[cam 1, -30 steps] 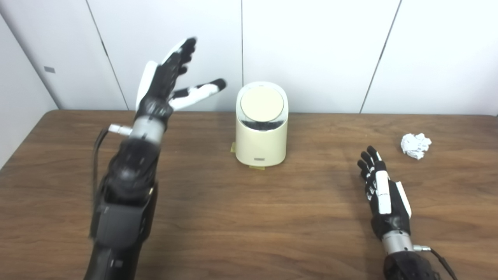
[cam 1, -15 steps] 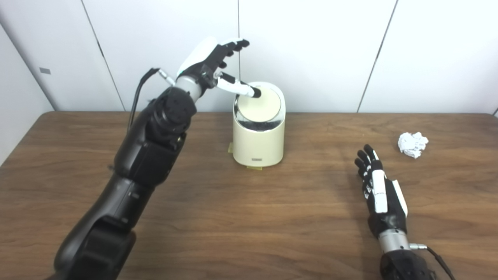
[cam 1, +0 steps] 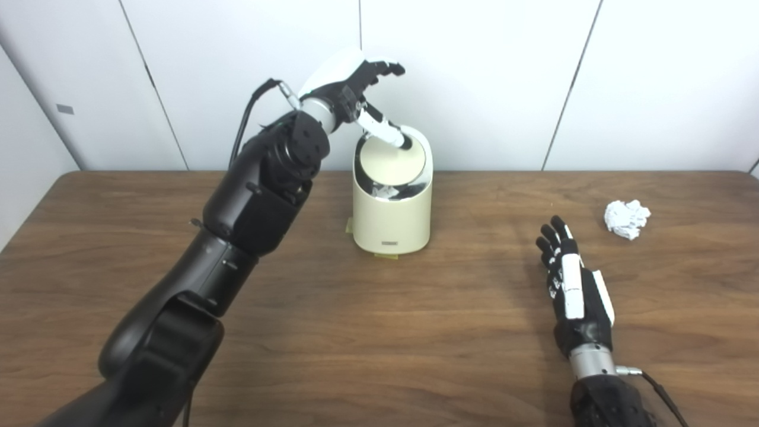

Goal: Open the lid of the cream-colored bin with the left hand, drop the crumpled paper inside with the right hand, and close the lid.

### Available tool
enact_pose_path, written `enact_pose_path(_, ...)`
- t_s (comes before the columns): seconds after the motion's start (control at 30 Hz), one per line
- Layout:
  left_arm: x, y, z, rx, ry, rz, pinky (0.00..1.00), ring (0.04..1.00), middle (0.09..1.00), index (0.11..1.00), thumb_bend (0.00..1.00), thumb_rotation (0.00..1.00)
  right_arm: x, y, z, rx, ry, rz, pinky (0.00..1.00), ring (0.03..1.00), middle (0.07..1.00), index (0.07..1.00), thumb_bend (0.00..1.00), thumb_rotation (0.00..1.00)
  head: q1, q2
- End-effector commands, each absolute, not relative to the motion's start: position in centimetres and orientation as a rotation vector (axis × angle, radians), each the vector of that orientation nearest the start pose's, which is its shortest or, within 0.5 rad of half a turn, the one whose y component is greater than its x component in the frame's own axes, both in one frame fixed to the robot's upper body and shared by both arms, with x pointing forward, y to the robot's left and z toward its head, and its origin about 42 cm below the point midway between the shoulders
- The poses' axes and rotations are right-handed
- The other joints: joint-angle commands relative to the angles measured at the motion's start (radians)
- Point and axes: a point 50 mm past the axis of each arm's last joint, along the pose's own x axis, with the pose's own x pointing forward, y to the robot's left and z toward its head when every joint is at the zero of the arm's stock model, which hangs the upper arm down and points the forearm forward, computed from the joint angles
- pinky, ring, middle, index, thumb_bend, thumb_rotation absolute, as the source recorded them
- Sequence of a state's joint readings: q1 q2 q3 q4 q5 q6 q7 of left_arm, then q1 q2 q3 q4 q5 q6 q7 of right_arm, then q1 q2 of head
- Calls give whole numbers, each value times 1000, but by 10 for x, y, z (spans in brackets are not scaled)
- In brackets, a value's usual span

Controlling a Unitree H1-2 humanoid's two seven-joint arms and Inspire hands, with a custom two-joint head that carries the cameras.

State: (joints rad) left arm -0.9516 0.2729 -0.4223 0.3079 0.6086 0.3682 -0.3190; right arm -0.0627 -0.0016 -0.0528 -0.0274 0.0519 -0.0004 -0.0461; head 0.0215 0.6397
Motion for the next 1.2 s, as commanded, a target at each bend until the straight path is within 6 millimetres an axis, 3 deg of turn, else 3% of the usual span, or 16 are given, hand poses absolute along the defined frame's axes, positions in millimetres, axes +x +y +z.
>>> enact_pose_path(0.0, 507, 129, 383, 1228, -348, -252, 753, 880, 909, 897, 923, 148, 311, -216, 130, 53, -159, -69, 1000, 940, 947, 971, 593, 969, 2, 3)
enact_pose_path(0.33, 508, 126, 378, 1338, -376, -257, 795, 884, 904, 894, 950, 120, 309, -215, 134, 61, -166, -79, 1000, 942, 945, 966, 590, 968, -5, 4)
enact_pose_path(0.63, 511, 128, 358, 1416, -390, -270, 846, 912, 916, 890, 949, 113, 310, -213, 136, 69, -174, -92, 1000, 940, 944, 962, 586, 974, -17, 6)
enact_pose_path(0.7, 511, 126, 352, 1439, -402, -278, 823, 901, 905, 890, 951, 112, 311, -212, 137, 67, -178, -96, 1000, 939, 942, 962, 584, 977, -19, 6)
enact_pose_path(1.03, 505, 118, 303, 1630, -466, -369, 902, 929, 922, 919, 960, 126, 314, -208, 141, 77, -192, -105, 1000, 933, 942, 956, 598, 969, -26, 3)
enact_pose_path(1.17, 500, 118, 292, 1693, -473, -388, 923, 941, 930, 942, 983, 115, 315, -207, 141, 75, -193, -103, 1000, 935, 945, 958, 617, 974, -26, 4)
